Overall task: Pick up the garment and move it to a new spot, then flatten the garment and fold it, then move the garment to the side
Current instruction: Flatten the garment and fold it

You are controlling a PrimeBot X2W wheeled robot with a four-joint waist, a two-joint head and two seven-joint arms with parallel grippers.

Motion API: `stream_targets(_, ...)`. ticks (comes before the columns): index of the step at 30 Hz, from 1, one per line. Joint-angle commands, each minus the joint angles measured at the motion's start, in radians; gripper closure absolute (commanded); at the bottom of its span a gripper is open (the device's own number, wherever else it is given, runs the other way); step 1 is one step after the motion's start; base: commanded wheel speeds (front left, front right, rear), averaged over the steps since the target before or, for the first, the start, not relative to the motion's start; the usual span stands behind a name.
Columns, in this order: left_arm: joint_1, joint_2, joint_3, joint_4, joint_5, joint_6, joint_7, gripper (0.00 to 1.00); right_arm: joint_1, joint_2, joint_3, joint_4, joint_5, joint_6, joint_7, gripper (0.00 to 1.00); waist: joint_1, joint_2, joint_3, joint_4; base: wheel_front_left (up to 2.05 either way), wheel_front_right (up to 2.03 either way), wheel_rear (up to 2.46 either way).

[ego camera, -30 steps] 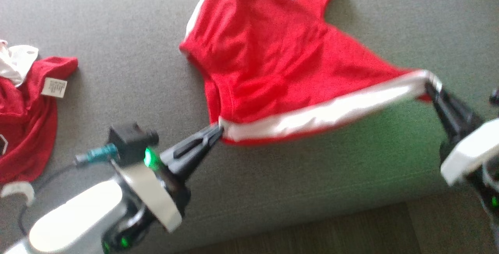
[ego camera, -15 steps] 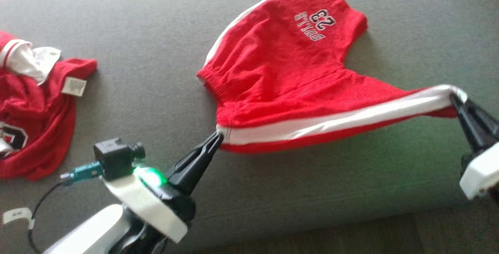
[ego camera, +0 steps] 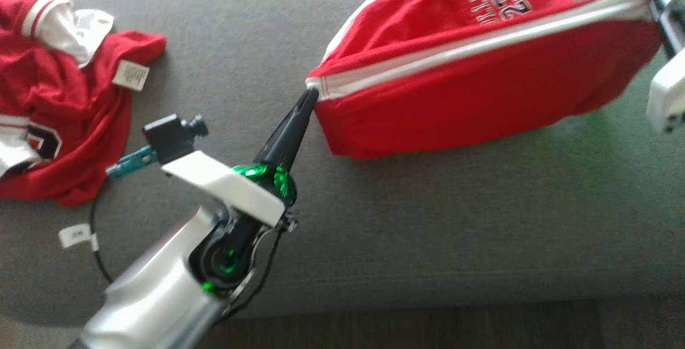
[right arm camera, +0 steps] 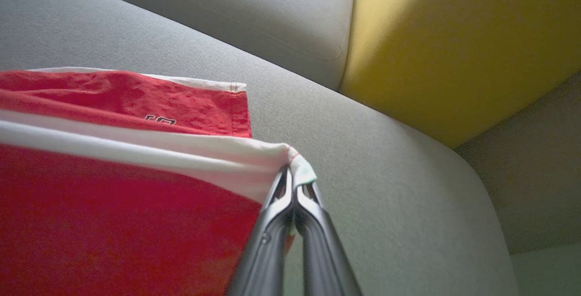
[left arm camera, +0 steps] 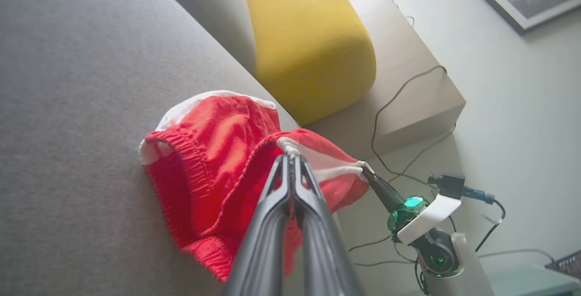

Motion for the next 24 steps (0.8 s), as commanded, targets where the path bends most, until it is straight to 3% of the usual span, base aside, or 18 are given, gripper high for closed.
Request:
stream_targets(1,-0.043,0.004,0.047,-0.012,-0.021,-0.006,-0.005,1.0,-0.036,-0.027,0.012,-0.01,-0.008,0.0,0.002,1.0,-0.0001,0.0,0.033,0.033,0.0,0.0,0.0)
stream_targets(10,-0.165,-0.106,0.071,0.106,-0.128,-0.006,0.011,1.0,-0.302,-0.062,0.108,0.254,-0.049,0.0,-0.073,1.0,-0.0001,0.0,0.125,0.1,0.0,0.0,0.0)
stream_targets(17,-0.253,-0.161,0.097,0.167,-0.133,-0.006,0.007,1.0,-0.525,-0.058,0.206,0.454,-0.097,0.0,-0.179,1.0,-0.0001,0.0,0.196,0.133,0.0,0.0,0.0)
stream_targets(24,-0.304,-0.202,0.093,0.267,-0.127,-0.006,0.009,1.0,-0.63,-0.03,0.234,0.617,-0.124,0.0,-0.242,1.0,-0.0001,0.0,0.215,0.142,0.0,0.0,0.0)
